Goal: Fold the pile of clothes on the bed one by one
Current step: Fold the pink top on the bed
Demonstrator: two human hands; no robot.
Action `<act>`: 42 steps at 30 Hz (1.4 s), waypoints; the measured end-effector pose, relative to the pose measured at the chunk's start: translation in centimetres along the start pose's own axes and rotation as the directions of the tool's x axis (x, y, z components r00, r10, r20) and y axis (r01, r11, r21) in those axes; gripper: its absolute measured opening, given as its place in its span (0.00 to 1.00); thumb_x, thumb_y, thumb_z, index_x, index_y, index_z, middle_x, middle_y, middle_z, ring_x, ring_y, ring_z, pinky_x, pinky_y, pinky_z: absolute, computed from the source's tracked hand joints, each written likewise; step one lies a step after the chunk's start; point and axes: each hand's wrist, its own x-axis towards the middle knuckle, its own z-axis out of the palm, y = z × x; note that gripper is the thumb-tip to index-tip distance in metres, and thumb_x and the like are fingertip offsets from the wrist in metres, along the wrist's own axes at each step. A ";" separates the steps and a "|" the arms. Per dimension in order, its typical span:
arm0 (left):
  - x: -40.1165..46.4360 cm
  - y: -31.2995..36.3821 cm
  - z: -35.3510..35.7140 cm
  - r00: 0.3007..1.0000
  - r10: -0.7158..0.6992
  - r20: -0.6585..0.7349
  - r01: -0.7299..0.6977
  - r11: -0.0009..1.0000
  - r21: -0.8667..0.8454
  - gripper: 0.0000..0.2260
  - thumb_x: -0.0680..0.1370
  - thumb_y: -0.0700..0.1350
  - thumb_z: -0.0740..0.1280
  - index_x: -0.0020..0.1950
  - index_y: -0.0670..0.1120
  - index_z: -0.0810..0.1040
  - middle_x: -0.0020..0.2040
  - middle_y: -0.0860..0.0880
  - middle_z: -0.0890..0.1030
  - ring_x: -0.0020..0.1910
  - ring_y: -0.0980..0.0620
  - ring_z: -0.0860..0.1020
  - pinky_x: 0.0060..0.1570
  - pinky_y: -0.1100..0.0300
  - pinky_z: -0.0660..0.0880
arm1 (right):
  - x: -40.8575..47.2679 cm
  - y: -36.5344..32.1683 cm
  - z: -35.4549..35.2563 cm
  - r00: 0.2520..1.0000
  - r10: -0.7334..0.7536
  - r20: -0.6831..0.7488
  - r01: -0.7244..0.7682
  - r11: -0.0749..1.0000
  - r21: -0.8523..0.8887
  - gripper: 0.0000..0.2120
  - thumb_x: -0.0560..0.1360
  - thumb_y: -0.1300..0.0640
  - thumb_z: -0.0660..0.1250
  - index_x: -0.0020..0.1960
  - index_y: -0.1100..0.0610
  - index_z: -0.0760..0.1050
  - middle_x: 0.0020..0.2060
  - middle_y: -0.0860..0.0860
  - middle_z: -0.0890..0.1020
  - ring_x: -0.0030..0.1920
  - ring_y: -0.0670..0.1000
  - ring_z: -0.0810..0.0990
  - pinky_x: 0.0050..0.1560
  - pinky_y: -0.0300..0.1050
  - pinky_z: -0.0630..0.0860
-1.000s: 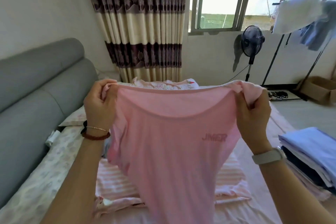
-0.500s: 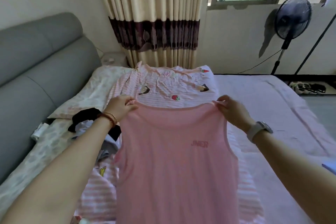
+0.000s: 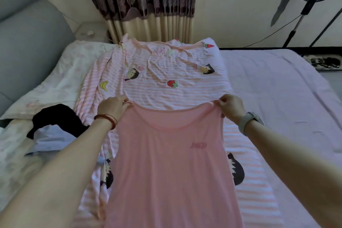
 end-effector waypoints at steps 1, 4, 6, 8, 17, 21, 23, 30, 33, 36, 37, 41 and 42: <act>1.0 0.2 0.2 1.000 0.016 -0.013 -0.015 1.000 0.006 0.12 0.79 0.51 0.61 0.51 0.44 0.79 0.48 0.41 0.81 0.49 0.41 0.77 0.47 0.54 0.68 | 1.0 -0.2 0.3 1.000 0.016 -0.018 -0.016 1.000 0.012 0.09 0.76 0.56 0.63 0.42 0.60 0.78 0.12 0.44 0.70 0.24 0.45 0.75 0.28 0.31 0.67; 4.2 0.7 0.5 0.994 0.055 -0.095 -0.050 0.998 0.048 0.11 0.80 0.48 0.59 0.54 0.43 0.77 0.48 0.38 0.81 0.50 0.39 0.77 0.50 0.51 0.68 | 4.1 -1.5 0.9 0.995 0.069 -0.075 -0.060 0.991 0.119 0.09 0.76 0.56 0.63 0.44 0.61 0.78 0.25 0.51 0.79 0.27 0.48 0.81 0.32 0.42 0.77; 6.1 1.3 0.4 0.982 0.057 -0.179 -0.044 0.996 0.079 0.11 0.81 0.45 0.59 0.58 0.44 0.76 0.47 0.37 0.81 0.50 0.38 0.77 0.52 0.51 0.66 | 6.1 -2.6 0.8 0.988 0.062 -0.139 -0.040 0.987 0.156 0.08 0.76 0.56 0.63 0.44 0.60 0.78 0.32 0.56 0.81 0.39 0.57 0.83 0.46 0.50 0.79; 7.7 1.8 0.3 0.963 0.057 -0.262 -0.042 0.997 0.063 0.12 0.81 0.44 0.59 0.63 0.45 0.75 0.47 0.37 0.81 0.49 0.38 0.77 0.52 0.50 0.65 | 7.8 -3.3 0.7 0.980 0.045 -0.194 -0.010 0.984 0.177 0.08 0.75 0.56 0.63 0.43 0.58 0.78 0.35 0.59 0.82 0.44 0.61 0.82 0.51 0.53 0.77; 5.1 -1.3 5.3 0.956 0.166 -0.243 -0.182 0.982 -0.045 0.11 0.79 0.47 0.63 0.46 0.39 0.78 0.43 0.41 0.81 0.41 0.40 0.78 0.51 0.50 0.65 | 4.8 1.6 4.2 0.990 0.010 -0.141 0.007 0.993 0.118 0.07 0.76 0.53 0.63 0.49 0.55 0.77 0.42 0.58 0.83 0.45 0.61 0.81 0.49 0.57 0.77; -1.0 -3.8 8.2 0.913 0.275 -0.302 -0.303 0.952 -0.047 0.12 0.76 0.48 0.63 0.41 0.40 0.79 0.35 0.43 0.81 0.31 0.41 0.78 0.40 0.50 0.70 | -1.0 6.0 6.0 0.987 -0.020 -0.160 0.044 0.988 0.146 0.06 0.76 0.58 0.64 0.49 0.60 0.77 0.42 0.58 0.82 0.45 0.61 0.81 0.46 0.62 0.77; -4.8 -4.7 9.7 0.893 0.314 -0.322 -0.345 0.937 -0.045 0.12 0.75 0.48 0.61 0.41 0.42 0.79 0.34 0.45 0.81 0.29 0.43 0.78 0.36 0.51 0.72 | -4.8 8.0 6.9 0.987 -0.034 -0.154 0.060 0.984 0.167 0.05 0.76 0.61 0.65 0.49 0.62 0.76 0.42 0.58 0.81 0.44 0.59 0.80 0.46 0.62 0.77; -20.3 -7.5 15.1 0.873 0.385 -0.301 -0.411 0.911 -0.028 0.08 0.75 0.44 0.62 0.41 0.43 0.79 0.36 0.48 0.80 0.39 0.51 0.71 0.41 0.54 0.65 | -19.8 15.2 9.5 0.980 -0.171 -0.102 0.174 0.984 0.024 0.05 0.75 0.65 0.64 0.49 0.66 0.76 0.44 0.60 0.78 0.42 0.58 0.79 0.39 0.43 0.74; -26.4 -8.1 16.6 0.871 0.421 -0.252 -0.440 0.898 -0.022 0.07 0.74 0.42 0.62 0.42 0.44 0.79 0.37 0.48 0.81 0.40 0.50 0.71 0.41 0.55 0.64 | -24.7 18.0 10.4 0.983 -0.161 -0.090 0.162 0.987 0.002 0.05 0.75 0.64 0.63 0.48 0.63 0.76 0.43 0.58 0.77 0.39 0.58 0.78 0.37 0.55 0.78; -32.1 -8.6 17.7 0.868 0.442 -0.227 -0.461 0.887 -0.035 0.04 0.73 0.40 0.62 0.45 0.47 0.76 0.38 0.48 0.80 0.40 0.49 0.73 0.42 0.54 0.65 | -29.1 20.3 11.0 0.987 -0.146 -0.074 0.145 0.989 -0.012 0.07 0.75 0.56 0.57 0.49 0.55 0.72 0.44 0.57 0.76 0.39 0.59 0.77 0.40 0.54 0.76; -33.8 -8.7 18.0 0.870 0.438 -0.227 -0.458 0.888 -0.043 0.04 0.73 0.40 0.62 0.45 0.48 0.75 0.38 0.48 0.80 0.40 0.49 0.73 0.43 0.54 0.66 | -30.5 21.0 10.9 0.984 -0.168 -0.062 0.165 0.985 -0.046 0.08 0.75 0.55 0.55 0.48 0.54 0.71 0.43 0.57 0.77 0.41 0.59 0.76 0.44 0.51 0.75; -39.4 -9.2 18.7 0.888 0.421 -0.183 -0.438 0.897 -0.064 0.05 0.74 0.41 0.61 0.46 0.49 0.74 0.38 0.48 0.80 0.41 0.51 0.72 0.44 0.54 0.66 | -35.5 23.5 10.1 0.960 -0.273 -0.053 0.260 0.949 -0.180 0.12 0.72 0.61 0.54 0.45 0.64 0.75 0.41 0.61 0.79 0.45 0.53 0.71 0.47 0.33 0.65; -40.4 -9.3 19.1 0.896 0.417 -0.154 -0.431 0.899 -0.072 0.05 0.73 0.41 0.61 0.46 0.50 0.72 0.37 0.49 0.80 0.41 0.51 0.72 0.44 0.55 0.65 | -36.6 24.1 10.2 0.963 -0.267 -0.037 0.255 0.946 -0.199 0.11 0.72 0.61 0.54 0.46 0.62 0.74 0.42 0.60 0.79 0.44 0.52 0.71 0.44 0.35 0.66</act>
